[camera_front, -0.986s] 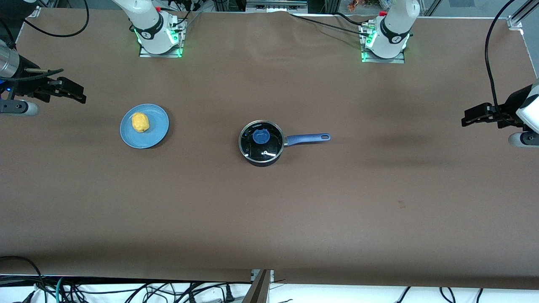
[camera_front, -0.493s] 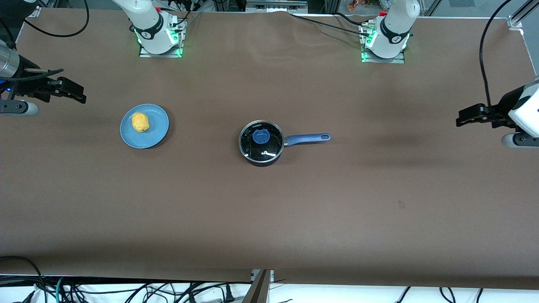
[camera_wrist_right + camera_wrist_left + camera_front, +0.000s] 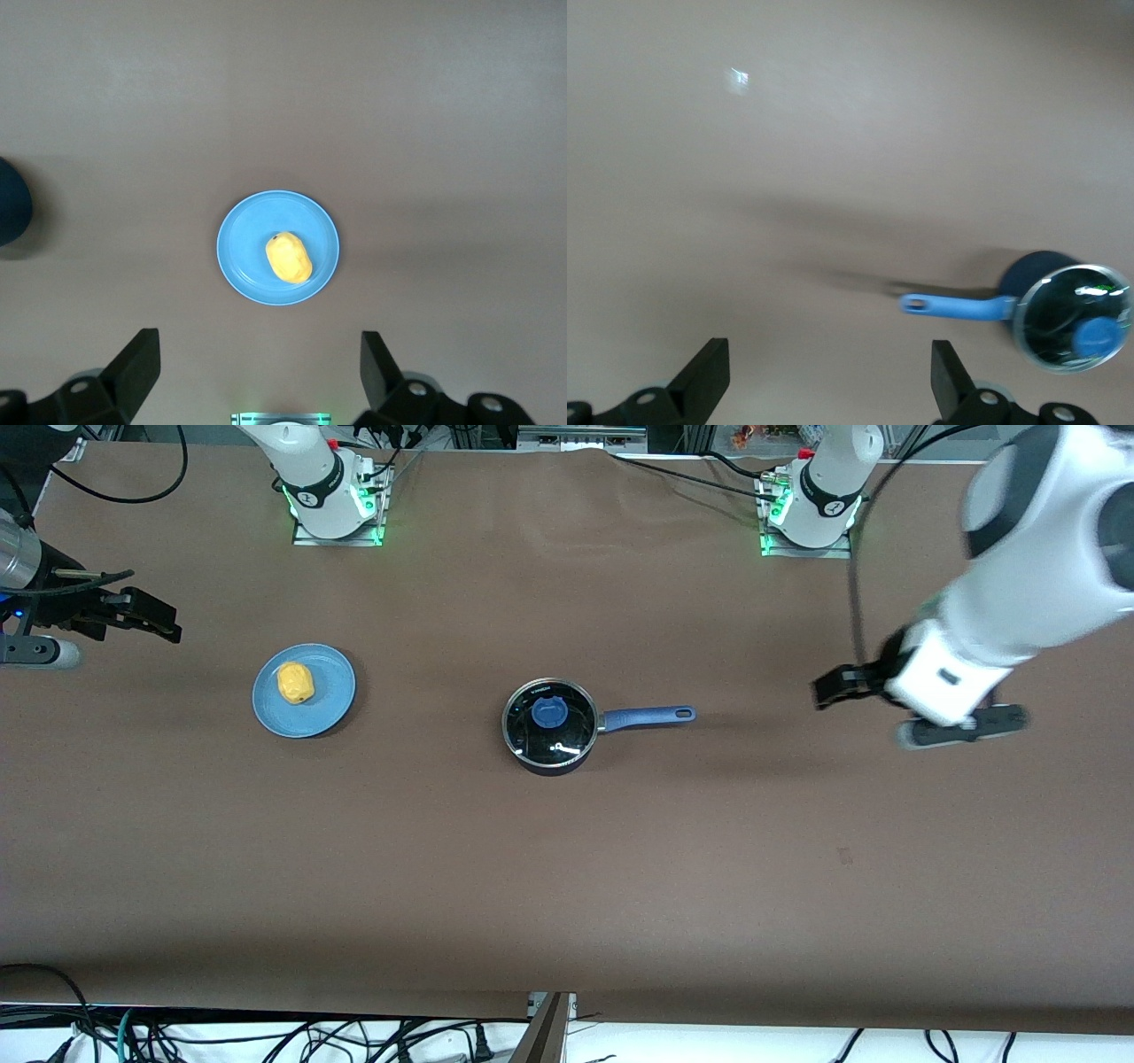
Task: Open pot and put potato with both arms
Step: 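Move the left gripper over the glass lid on the black saucepan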
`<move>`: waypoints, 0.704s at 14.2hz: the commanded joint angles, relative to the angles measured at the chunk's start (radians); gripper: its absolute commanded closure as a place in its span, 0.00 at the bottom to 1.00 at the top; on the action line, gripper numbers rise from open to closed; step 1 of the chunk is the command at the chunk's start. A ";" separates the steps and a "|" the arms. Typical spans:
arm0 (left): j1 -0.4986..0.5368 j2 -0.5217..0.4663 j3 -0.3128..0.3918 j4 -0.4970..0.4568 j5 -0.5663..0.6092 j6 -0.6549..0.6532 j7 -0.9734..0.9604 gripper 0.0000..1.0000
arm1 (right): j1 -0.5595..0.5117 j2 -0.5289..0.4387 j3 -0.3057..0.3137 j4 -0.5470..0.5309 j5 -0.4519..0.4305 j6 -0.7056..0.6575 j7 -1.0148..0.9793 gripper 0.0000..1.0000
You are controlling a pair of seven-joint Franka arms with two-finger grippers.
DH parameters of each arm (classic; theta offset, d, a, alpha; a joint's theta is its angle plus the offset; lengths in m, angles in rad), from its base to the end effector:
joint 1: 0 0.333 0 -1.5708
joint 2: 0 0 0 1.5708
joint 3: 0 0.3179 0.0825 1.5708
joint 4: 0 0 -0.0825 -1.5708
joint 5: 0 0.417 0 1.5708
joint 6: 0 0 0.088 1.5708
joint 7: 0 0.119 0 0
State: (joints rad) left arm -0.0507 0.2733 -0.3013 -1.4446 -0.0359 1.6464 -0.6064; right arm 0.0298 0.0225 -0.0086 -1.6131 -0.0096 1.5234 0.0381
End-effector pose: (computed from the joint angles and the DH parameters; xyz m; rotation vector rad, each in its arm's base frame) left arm 0.6321 -0.2130 0.5200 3.0344 0.4065 -0.1627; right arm 0.5851 0.0113 0.5762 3.1235 -0.0263 -0.1749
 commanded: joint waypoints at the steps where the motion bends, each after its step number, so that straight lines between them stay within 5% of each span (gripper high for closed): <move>1: -0.125 0.065 0.001 0.013 0.004 0.068 -0.217 0.00 | -0.016 -0.012 0.016 -0.011 0.002 0.001 0.014 0.00; 10: -0.458 0.314 0.005 0.023 0.111 0.364 -0.630 0.00 | -0.016 -0.012 0.016 -0.011 0.003 0.001 0.014 0.00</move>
State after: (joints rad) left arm -0.4650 0.5549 -0.3072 -1.4470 0.0397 1.9839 -1.1724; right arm 0.0286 0.0225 -0.0071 -1.6145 -0.0095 1.5232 0.0382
